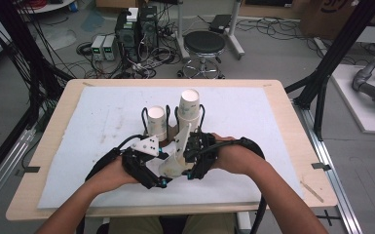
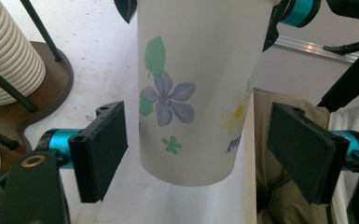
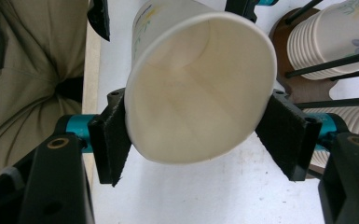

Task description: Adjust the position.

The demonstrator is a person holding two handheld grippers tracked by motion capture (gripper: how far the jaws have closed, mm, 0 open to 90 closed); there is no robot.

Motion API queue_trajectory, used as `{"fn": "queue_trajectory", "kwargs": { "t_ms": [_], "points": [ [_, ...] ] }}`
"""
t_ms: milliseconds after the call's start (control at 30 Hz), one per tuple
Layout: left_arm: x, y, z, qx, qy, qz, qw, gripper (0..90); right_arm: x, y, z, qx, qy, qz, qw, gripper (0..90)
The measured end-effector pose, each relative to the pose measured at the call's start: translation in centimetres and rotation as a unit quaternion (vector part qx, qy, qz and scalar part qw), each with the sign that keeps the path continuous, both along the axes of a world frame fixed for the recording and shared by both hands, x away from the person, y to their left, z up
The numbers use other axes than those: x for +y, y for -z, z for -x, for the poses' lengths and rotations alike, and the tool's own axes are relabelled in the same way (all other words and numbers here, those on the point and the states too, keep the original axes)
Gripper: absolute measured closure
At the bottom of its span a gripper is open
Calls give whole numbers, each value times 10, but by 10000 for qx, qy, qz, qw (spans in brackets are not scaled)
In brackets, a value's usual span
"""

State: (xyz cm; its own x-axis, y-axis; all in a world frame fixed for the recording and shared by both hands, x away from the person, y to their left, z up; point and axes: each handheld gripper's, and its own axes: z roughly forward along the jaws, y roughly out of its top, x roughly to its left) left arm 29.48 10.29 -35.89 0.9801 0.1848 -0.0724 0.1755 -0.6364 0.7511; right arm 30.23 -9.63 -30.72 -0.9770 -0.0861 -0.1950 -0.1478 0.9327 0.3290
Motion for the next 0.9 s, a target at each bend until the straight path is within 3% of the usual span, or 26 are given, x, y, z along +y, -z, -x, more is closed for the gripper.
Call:
{"fn": "queue_trajectory", "kwargs": {
  "t_ms": [400,500,733,833,900],
  "points": [
    [-6,2,-2,58,110,-15,9999,300,4,2,1,3,-70,57,10000,311],
    [-7,3,-2,43,144,-16,9999,349,4,3,2,69,-75,22,9999,311],
    [-8,5,-2,10,228,-82,9997,367,4,7,2,156,-121,-14,9998,316],
    [-7,5,-2,21,222,10,9998,369,2,5,1,173,-119,-93,9997,286],
    [-7,5,-2,38,199,77,9998,369,0,3,0,178,15,-324,9993,218]
  ]
}}
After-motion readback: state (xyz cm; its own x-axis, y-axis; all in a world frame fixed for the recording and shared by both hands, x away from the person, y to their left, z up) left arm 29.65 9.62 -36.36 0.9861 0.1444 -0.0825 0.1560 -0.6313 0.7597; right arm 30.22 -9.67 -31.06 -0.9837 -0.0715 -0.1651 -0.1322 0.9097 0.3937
